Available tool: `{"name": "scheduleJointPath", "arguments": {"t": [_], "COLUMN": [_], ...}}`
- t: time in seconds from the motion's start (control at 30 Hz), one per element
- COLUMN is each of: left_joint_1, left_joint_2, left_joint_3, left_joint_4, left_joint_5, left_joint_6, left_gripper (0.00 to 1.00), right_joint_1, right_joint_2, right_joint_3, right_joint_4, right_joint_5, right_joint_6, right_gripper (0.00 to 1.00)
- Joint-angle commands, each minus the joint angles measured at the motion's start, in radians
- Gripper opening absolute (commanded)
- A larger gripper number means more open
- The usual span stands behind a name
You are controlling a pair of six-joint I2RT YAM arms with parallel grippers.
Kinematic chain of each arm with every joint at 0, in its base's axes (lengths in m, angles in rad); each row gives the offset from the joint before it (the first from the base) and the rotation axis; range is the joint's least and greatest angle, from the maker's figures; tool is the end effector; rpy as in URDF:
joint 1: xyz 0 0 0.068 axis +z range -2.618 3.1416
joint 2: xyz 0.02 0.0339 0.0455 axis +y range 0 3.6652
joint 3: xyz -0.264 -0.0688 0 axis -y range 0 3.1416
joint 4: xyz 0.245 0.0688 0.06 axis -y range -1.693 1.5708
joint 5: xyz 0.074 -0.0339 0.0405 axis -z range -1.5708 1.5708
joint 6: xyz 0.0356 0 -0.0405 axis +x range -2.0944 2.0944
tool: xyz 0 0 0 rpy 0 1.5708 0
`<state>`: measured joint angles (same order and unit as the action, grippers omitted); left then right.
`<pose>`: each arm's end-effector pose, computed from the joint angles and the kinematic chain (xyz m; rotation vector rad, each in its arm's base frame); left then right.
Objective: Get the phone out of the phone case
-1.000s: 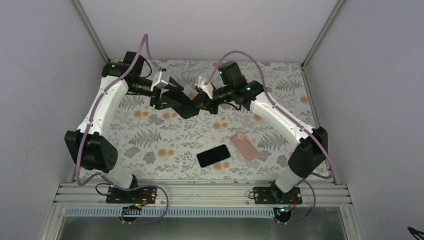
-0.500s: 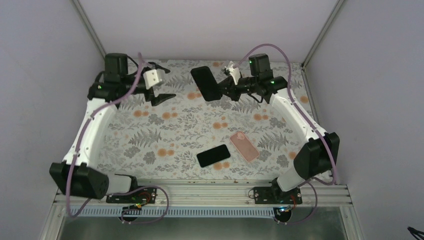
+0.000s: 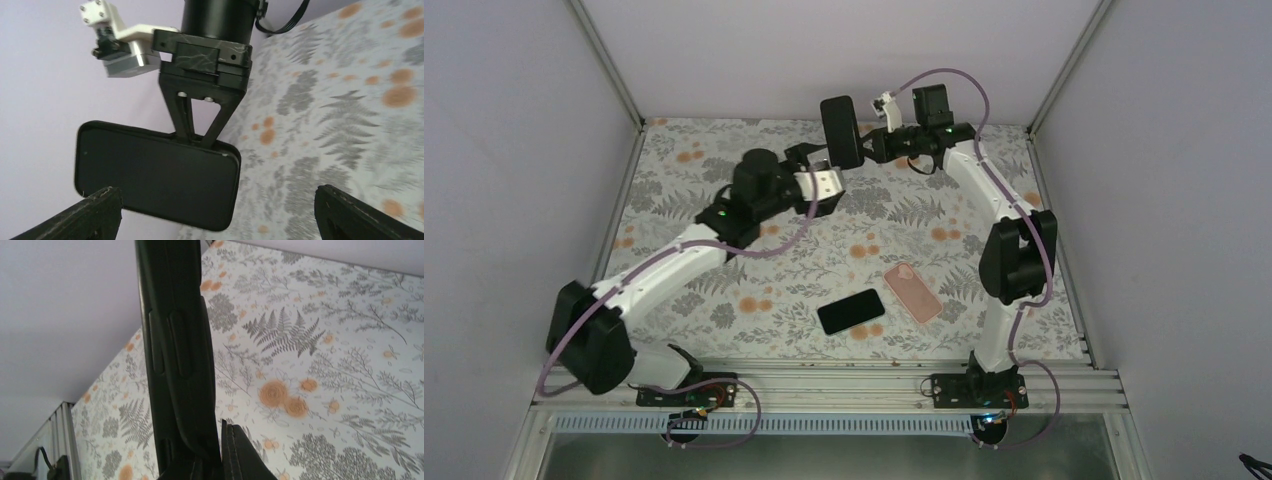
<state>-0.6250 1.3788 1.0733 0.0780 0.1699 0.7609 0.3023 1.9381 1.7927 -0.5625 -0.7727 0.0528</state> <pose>0.2622 -0.1966 0.3316 1.2375 1.3006 -0.0555 0.4141 0.1552 0.3191 -0.6858 2.1419 1.0649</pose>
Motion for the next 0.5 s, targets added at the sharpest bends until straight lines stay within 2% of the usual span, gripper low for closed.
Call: {"name": "scheduleJointPath", "arguments": {"t": [0.0,0.2,0.47], "left_joint_1": [-0.088,-0.110,-0.101], "left_joint_2": [0.112,0.205,0.261], "left_joint_3": [-0.015,-0.026,-0.029], "left_joint_4": [0.332,0.533,0.606], "left_joint_5": [-0.373,-0.458,-0.458], "left_joint_6": [0.094,0.139,0.103], "left_gripper": [0.95,0.90,0.86], "right_joint_1": [0.005,0.007,0.006], "right_joint_2": [0.016,0.037,0.036], "right_joint_3": [0.096,0.081,0.059], "right_joint_4": [0.061,0.073,0.092], "right_joint_5": [-0.057,-0.078,-0.094], "right_joint_6": [0.098,0.130,0.143], "right_gripper": [0.03,0.04,0.04]}}
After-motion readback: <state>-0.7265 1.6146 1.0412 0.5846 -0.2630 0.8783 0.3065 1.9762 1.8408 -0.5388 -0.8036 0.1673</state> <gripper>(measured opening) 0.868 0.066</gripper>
